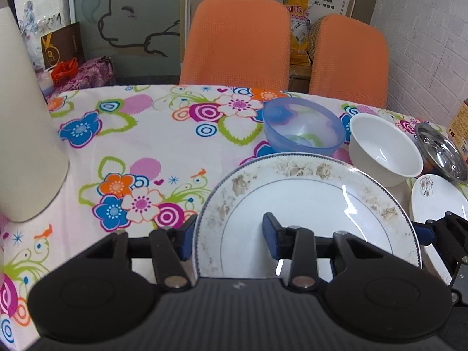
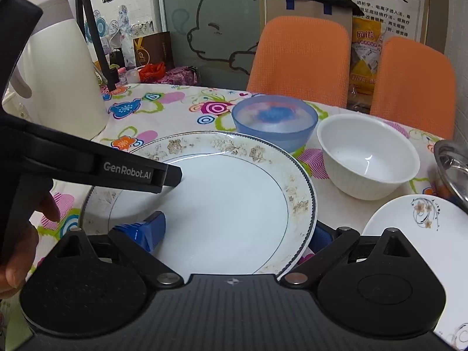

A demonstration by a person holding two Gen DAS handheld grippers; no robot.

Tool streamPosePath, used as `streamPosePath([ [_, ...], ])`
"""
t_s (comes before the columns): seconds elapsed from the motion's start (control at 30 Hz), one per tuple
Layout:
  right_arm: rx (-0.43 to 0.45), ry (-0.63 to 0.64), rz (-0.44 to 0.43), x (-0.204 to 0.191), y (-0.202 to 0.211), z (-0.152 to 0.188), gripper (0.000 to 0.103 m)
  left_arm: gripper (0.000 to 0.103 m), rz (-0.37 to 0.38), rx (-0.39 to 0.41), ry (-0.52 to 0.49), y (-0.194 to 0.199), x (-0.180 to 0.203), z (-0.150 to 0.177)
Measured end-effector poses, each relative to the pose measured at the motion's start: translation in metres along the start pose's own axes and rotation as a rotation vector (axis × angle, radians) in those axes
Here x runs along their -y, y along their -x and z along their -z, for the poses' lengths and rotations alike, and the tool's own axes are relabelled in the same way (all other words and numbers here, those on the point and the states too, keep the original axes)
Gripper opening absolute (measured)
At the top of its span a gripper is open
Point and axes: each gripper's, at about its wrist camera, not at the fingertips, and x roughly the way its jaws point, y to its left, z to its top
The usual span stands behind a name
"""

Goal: Organize plates and bowls

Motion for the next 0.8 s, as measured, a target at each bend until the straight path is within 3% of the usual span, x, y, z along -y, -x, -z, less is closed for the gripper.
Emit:
streamPosePath([
  [0.2, 0.069, 0.005, 0.005, -0.014, 0.041, 0.001, 0.086, 0.037, 0.002, 0.065, -0.013, 0.046, 0.008, 0.006],
  [0.37, 0.095, 0.003, -0.001, -0.025, 0.081, 0.020, 0.086, 0.036, 0.010, 0.098, -0.016, 0.090, 0.015, 0.037],
  [0.6, 0.083, -0.040, -0.028, -0.040, 0.117, 0.065, 0.086, 0.036, -0.022, 0.090, -0.003, 0.128, 0.022, 0.103],
  [0.8, 0.031, -0.072, -0.043, -0.052, 0.119, 0.092, 0.086, 0.036, -0.028, 0.024, 0.024, 0.124, 0.017, 0.140],
])
